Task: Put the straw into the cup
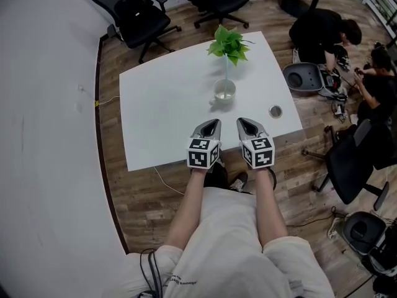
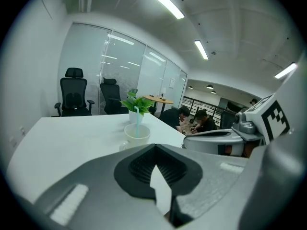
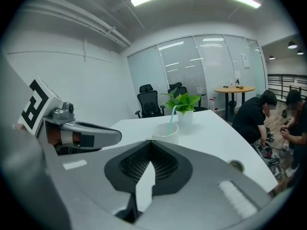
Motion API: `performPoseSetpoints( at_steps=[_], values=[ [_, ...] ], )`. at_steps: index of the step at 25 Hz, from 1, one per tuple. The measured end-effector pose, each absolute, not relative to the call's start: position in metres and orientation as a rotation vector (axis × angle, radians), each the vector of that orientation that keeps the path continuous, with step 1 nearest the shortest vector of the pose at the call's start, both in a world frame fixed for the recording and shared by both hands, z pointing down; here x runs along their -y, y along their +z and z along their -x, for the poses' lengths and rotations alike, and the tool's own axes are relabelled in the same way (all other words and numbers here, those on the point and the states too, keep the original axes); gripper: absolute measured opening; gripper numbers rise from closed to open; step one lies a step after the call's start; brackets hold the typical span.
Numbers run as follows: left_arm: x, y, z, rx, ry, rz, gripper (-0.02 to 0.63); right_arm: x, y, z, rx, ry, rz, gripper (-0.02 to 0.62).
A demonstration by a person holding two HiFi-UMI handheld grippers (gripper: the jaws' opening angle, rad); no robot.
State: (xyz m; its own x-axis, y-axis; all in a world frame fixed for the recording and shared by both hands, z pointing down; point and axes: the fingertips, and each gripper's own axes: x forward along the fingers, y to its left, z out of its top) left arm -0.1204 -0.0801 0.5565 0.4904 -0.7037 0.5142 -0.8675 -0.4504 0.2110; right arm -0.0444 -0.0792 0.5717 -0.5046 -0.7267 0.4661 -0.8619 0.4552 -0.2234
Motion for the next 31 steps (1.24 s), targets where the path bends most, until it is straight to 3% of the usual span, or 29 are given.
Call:
performPoseSetpoints(
  at_steps=[31],
  values=[
    [0.064, 0.549, 0.107, 1.363, 0.428, -2.289, 0.002, 0.054, 0.562, 0.034, 2.435, 0.569, -1.333, 0.026]
  ],
)
